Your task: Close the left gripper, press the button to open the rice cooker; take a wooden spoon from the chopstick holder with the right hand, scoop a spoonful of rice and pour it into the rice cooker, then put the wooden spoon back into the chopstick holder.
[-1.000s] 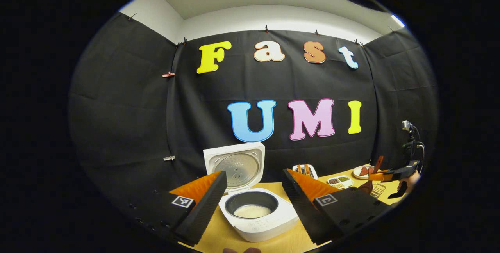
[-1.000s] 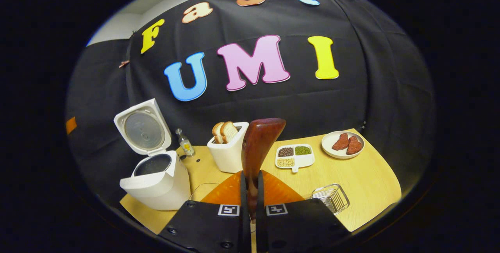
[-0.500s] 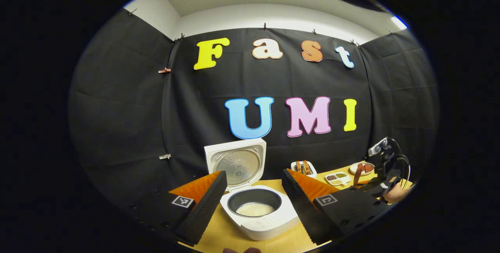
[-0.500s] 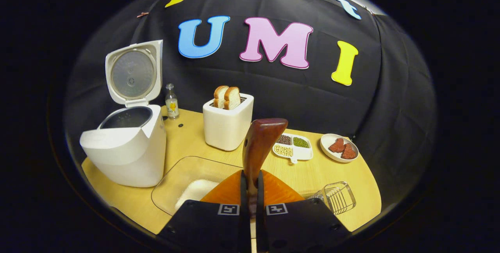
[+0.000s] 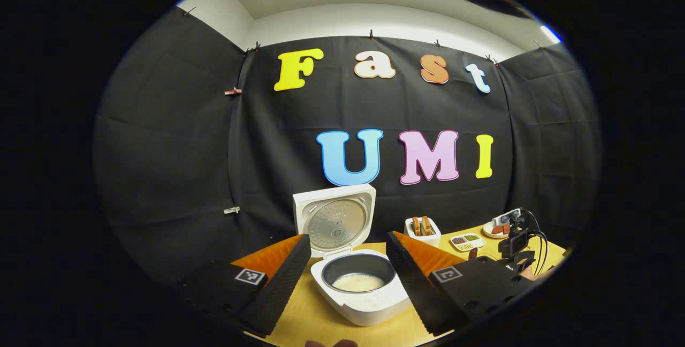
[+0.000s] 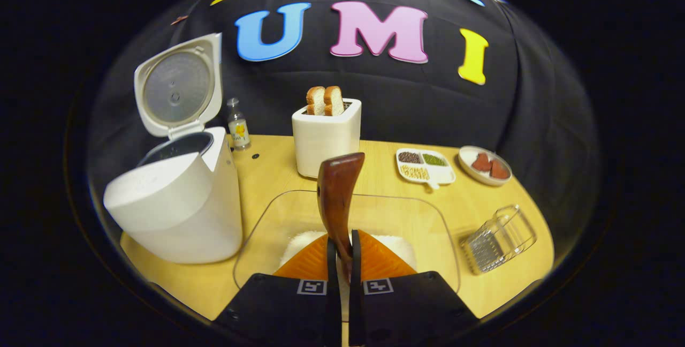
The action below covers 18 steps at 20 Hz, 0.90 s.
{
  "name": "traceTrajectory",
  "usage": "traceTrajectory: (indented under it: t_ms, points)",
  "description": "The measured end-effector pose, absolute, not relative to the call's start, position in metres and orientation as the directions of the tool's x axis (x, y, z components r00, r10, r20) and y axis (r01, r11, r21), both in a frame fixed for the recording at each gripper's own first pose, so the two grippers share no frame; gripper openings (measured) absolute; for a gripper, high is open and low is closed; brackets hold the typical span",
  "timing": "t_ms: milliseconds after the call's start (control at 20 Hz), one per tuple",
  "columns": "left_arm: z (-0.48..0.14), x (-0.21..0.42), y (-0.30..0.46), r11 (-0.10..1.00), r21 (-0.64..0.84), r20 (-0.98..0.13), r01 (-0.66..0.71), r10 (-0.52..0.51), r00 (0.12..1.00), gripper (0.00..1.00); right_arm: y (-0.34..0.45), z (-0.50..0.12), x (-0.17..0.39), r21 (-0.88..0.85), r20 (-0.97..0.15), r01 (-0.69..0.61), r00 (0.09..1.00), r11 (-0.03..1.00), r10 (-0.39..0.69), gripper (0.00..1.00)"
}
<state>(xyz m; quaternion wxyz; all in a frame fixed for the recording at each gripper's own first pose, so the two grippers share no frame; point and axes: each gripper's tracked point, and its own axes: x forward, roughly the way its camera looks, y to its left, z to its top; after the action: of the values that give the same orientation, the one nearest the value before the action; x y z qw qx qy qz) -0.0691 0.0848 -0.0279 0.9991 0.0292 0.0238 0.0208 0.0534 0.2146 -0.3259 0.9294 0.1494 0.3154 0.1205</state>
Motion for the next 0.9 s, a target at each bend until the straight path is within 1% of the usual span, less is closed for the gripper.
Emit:
traceTrajectory:
  t_ms: [50,150,300,400,450,650,900]
  points:
    - [-0.028,-0.07,0.087,0.997,0.058,-0.043,-0.044,0.046,0.998,0.97,0.214,-0.329,0.057,0.429,-0.561,-0.076,0.759,0.9,0.331,0.1]
    - [-0.027,-0.072,0.087,0.997,0.057,-0.037,-0.047,0.049,0.998,0.97,0.205,-0.333,0.062,0.58,-0.567,0.042,0.738,0.814,0.367,0.1]
    - [-0.026,-0.074,0.092,0.997,0.059,-0.033,-0.058,0.06,0.998,0.97,0.175,-0.326,0.071,0.758,-0.505,0.188,0.775,0.624,0.38,0.1]
    - [-0.026,-0.076,0.092,0.997,0.056,-0.034,-0.061,0.063,0.997,0.97,0.154,-0.32,0.073,0.811,-0.476,0.241,0.802,0.532,0.361,0.1]
    - [-0.027,-0.076,0.092,0.996,0.055,-0.033,-0.063,0.065,0.997,0.97,0.144,-0.321,0.073,0.822,-0.469,0.257,0.811,0.508,0.349,0.1]
    - [-0.028,-0.076,0.094,0.996,0.05,-0.035,-0.068,0.069,0.997,0.97,0.118,-0.319,0.073,0.837,-0.465,0.29,0.823,0.464,0.325,0.1]
    - [-0.026,-0.079,0.091,0.997,0.053,-0.029,-0.061,0.062,0.998,0.97,0.107,-0.308,0.07,0.863,-0.454,0.312,0.823,0.398,0.34,0.1]
